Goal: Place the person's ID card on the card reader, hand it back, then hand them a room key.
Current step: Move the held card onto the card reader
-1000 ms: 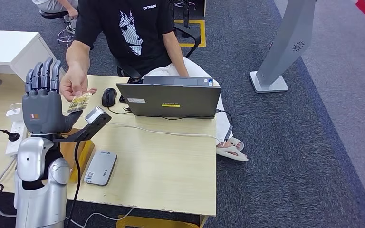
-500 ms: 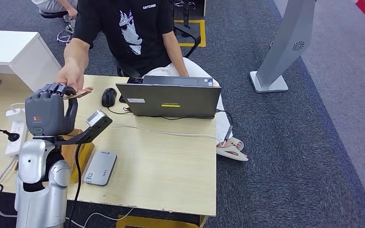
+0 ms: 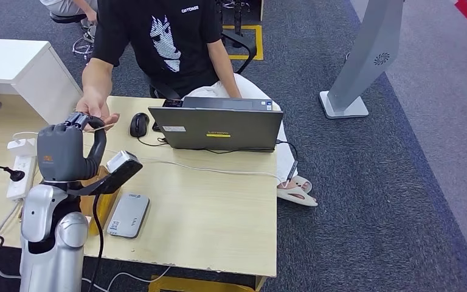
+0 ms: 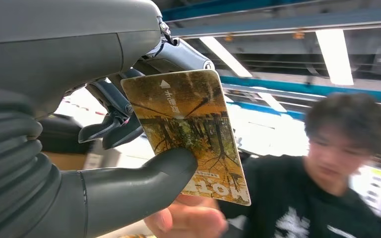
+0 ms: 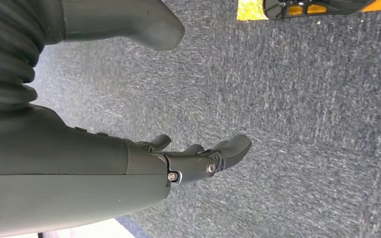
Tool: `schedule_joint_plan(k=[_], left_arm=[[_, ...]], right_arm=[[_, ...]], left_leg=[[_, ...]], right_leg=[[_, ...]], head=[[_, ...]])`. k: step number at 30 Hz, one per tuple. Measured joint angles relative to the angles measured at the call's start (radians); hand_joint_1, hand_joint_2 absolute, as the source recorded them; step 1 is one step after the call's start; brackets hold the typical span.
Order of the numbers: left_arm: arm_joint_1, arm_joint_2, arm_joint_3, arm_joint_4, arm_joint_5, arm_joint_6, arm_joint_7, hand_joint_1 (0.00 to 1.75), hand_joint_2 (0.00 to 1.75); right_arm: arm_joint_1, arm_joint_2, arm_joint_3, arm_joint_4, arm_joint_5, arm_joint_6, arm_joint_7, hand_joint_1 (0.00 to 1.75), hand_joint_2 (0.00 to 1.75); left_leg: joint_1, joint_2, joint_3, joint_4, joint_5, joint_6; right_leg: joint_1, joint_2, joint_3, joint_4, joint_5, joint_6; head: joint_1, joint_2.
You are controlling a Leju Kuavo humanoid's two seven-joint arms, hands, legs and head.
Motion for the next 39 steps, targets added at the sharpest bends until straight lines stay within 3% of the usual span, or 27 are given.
schedule_joint_plan(k=[8,17,25,32,39], left_arm=[[0.137,0.012,-0.110,-0.118,-0.027,-0.057,-0.003,1.75,1.75],[0.292,0.075,-0.195,-0.176,-0.148,-0.061,0.075,1.75,1.75],[0.402,0.111,-0.205,-0.180,-0.177,-0.066,0.115,1.75,1.75],[0.427,0.123,-0.205,-0.182,-0.205,-0.076,0.129,1.75,1.75],[0.477,0.156,-0.175,-0.181,-0.242,-0.057,0.200,1.75,1.75]], right_arm=[[0.005,0.025,-0.039,-0.075,0.011,0.048,0.011,0.00,1.75],[0.011,0.044,-0.077,-0.152,0.008,0.087,0.004,0.00,1.75],[0.013,0.047,-0.091,-0.163,-0.027,0.093,0.014,0.00,1.75],[0.014,0.049,-0.095,-0.168,-0.037,0.096,0.021,0.00,1.75],[0.016,0.049,-0.090,-0.169,-0.091,0.097,0.049,0.00,1.75]], left_leg=[[0.000,0.000,-0.001,0.000,0.000,0.000],[0.000,0.000,-0.001,0.000,0.000,0.000],[0.000,0.000,-0.001,0.000,0.000,0.000],[0.000,0.000,-0.001,0.000,0.000,0.000],[0.000,0.000,-0.001,0.000,0.000,0.000]], right_leg=[[0.000,0.000,0.000,0.000,0.000,0.000],[0.000,0.000,-0.001,0.000,0.000,0.000],[0.000,0.000,-0.001,0.000,0.000,0.000],[0.000,-0.001,0.000,0.000,0.000,0.000],[0.000,-0.001,-0.001,0.000,0.000,0.000]], head=[[0.000,0.000],[0.000,0.000],[0.000,0.000],[0.000,0.000],[0.000,0.000]])
